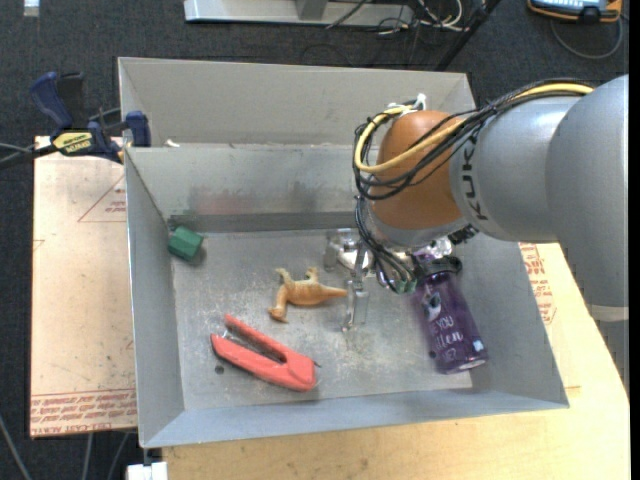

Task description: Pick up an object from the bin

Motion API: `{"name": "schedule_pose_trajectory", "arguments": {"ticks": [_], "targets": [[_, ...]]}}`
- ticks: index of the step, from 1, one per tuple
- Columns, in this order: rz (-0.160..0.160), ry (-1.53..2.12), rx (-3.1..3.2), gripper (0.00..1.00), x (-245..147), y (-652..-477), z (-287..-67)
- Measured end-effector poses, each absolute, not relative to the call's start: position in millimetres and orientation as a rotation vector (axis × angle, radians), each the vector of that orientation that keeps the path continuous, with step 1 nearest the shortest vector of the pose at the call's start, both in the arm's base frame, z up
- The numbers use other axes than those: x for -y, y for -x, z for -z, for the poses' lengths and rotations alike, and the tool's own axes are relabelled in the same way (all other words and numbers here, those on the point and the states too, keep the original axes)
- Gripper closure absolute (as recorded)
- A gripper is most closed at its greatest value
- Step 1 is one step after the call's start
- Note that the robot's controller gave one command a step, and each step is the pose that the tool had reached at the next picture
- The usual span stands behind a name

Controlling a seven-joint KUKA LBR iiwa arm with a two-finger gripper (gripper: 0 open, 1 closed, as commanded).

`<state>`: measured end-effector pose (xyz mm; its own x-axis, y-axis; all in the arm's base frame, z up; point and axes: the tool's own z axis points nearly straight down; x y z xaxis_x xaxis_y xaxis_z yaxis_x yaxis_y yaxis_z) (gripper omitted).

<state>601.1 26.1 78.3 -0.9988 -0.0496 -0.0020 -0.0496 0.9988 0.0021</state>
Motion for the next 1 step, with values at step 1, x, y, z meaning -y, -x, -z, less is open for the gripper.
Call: {"name": "schedule_pose_trajectory", "arguments": {"ticks": [1], "targets": [[-0.004, 0.142, -3.137, 0.0, -30.3, -601.5, -75.6]]}}
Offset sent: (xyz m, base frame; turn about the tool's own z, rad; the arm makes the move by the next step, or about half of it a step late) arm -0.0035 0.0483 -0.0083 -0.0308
